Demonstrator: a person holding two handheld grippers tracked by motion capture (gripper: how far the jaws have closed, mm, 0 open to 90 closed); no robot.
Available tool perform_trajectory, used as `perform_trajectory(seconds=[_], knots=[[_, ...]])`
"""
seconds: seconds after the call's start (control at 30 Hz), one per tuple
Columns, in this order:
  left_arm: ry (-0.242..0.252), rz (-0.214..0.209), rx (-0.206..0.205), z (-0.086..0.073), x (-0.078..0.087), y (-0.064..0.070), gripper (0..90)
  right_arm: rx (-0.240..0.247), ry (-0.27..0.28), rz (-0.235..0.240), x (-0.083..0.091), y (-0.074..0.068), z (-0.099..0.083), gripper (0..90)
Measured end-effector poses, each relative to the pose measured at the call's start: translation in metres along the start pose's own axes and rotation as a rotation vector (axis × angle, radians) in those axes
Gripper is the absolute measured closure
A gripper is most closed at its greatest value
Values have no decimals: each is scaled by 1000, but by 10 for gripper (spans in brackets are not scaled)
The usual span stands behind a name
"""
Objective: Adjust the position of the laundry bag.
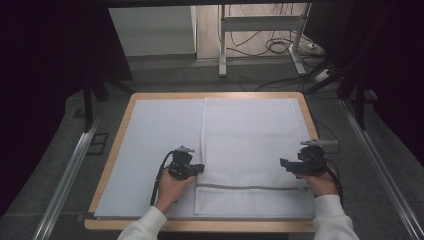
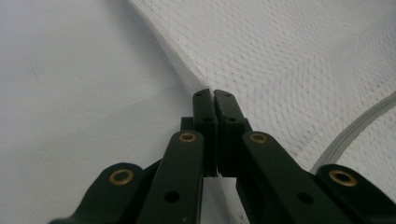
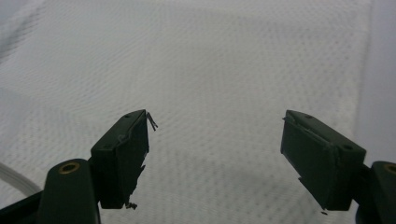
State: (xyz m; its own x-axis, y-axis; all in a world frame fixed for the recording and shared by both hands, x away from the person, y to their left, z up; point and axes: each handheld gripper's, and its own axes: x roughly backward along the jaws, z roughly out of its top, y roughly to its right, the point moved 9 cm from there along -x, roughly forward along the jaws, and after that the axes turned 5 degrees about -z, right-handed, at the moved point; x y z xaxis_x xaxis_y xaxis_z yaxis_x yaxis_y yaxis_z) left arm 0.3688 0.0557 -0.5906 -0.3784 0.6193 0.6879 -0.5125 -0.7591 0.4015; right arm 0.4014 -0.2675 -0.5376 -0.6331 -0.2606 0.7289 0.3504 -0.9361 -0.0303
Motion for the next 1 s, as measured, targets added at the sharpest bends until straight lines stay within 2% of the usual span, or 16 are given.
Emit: perform_trajectory(seconds=[0.2,0.4,0.53,0.7,1.0], knots=[[1,-1,3,0,0,0,893,-31,-11,-25,0,17,-3,245],[5,-4,4,1,1,0,893,-90,-60,-70,-1,37,-12,284],[1,-2,4,0,0,0,895,-112,-79,-79,0,47,-17,315],[5,-8,6,1,1,0,895,-114,-95,-65,-2,53,-22,332],[6,-9,5,1,2,0,895,-107,-137,-94,-5,58,-30,355]])
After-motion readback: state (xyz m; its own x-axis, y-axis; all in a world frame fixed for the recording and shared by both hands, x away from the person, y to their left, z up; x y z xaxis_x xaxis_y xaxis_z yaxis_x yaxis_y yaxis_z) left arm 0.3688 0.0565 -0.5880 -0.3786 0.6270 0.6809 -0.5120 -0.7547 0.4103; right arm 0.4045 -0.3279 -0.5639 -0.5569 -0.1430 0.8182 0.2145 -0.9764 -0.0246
